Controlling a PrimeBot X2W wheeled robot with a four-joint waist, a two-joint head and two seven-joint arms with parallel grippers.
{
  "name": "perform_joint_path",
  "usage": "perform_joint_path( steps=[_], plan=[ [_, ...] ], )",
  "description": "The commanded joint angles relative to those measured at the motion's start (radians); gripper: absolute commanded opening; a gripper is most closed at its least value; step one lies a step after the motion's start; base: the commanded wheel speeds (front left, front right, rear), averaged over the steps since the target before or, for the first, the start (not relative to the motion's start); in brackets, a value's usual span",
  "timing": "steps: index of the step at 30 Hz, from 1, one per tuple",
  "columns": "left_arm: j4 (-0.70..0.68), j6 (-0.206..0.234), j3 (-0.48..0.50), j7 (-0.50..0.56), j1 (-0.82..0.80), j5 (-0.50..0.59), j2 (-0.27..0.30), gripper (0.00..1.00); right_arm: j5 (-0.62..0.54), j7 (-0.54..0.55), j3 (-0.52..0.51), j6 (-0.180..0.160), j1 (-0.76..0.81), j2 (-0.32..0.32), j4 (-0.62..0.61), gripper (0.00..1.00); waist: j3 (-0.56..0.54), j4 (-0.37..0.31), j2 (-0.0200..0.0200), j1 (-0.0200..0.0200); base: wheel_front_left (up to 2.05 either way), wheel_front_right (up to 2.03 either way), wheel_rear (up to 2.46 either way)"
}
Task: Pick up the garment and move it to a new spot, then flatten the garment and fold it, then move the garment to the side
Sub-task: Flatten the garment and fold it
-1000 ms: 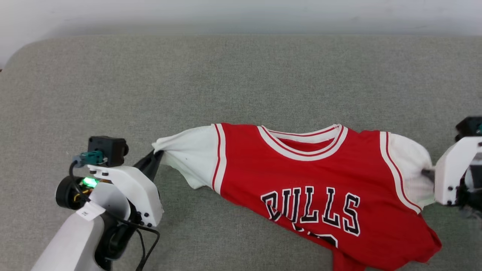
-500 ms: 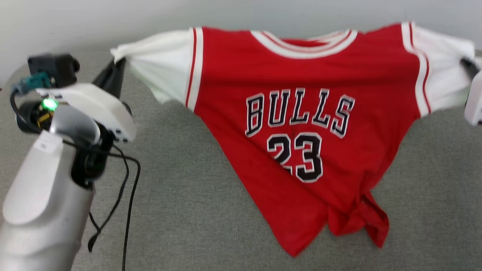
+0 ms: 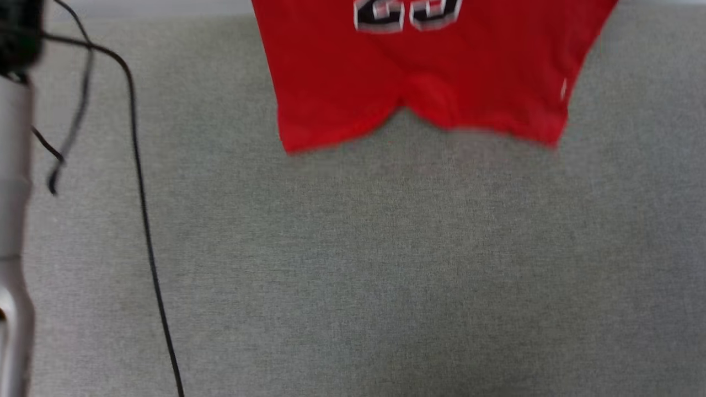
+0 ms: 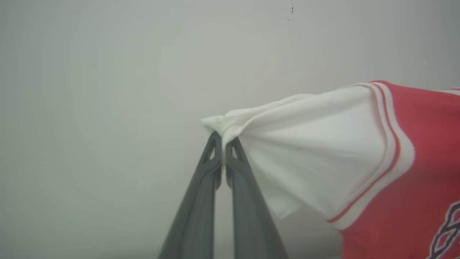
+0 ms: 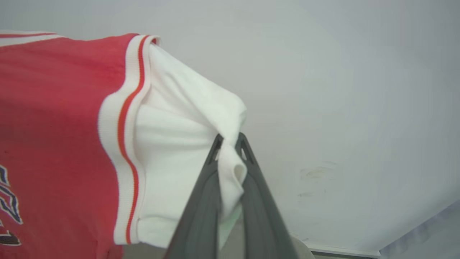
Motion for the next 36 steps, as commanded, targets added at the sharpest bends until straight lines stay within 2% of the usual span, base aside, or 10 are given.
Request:
perform_joint_path(
  steps=[1, 9, 18, 23, 27, 32, 36],
  plan=[
    [0.022, 0.003, 0.014, -0.022, -0.057, 0.013, 0.023, 0.0, -0.012, -0.022, 0.0, -0.002, -0.053, -0.011, 0.013, 0.0, 0.049, -0.017, 0.0, -0.0001, 0.0, 0.0, 0.0],
    [0.173, -0.039, 0.005, -0.125, -0.284, 0.06, 0.065, 0.0, -0.053, -0.147, 0.027, -0.002, -0.261, 0.039, 0.125, 0.0, 0.143, -0.045, 0.0, -0.0001, 0.0, 0.0, 0.0],
    [0.376, -0.096, -0.028, -0.2, -0.342, 0.053, 0.04, 0.0, -0.018, -0.328, 0.05, -0.002, -0.337, 0.156, 0.349, 0.0, 0.234, -0.057, 0.0, -0.0001, 0.0, 0.0, 0.0],
    [0.469, -0.117, -0.04, -0.228, -0.29, 0.017, 0.01, 0.0, 0.011, -0.415, 0.078, -0.002, -0.314, 0.22, 0.496, 0.0, 0.253, -0.054, 0.0, -0.0001, 0.0, 0.0, 0.0],
    [0.506, -0.122, -0.065, -0.24, -0.222, -0.011, -0.025, 0.0, 0.046, -0.47, 0.093, -0.002, -0.269, 0.246, 0.594, 0.0, 0.246, -0.039, 0.0, -0.0001, 0.0, 0.0, 0.0],
    [0.485, -0.123, -0.102, -0.244, -0.101, -0.077, -0.052, 0.0, 0.087, -0.524, 0.125, -0.002, -0.171, 0.258, 0.654, 0.0, 0.211, -0.029, 0.0, -0.0001, 0.0, 0.0, 0.0],
    [0.423, -0.123, -0.125, -0.247, 0.054, -0.133, -0.056, 0.0, 0.175, -0.58, 0.153, -0.002, -0.038, 0.261, 0.661, 0.0, 0.157, -0.017, 0.0, -0.0001, 0.0, 0.0, 0.0]
  ],
)
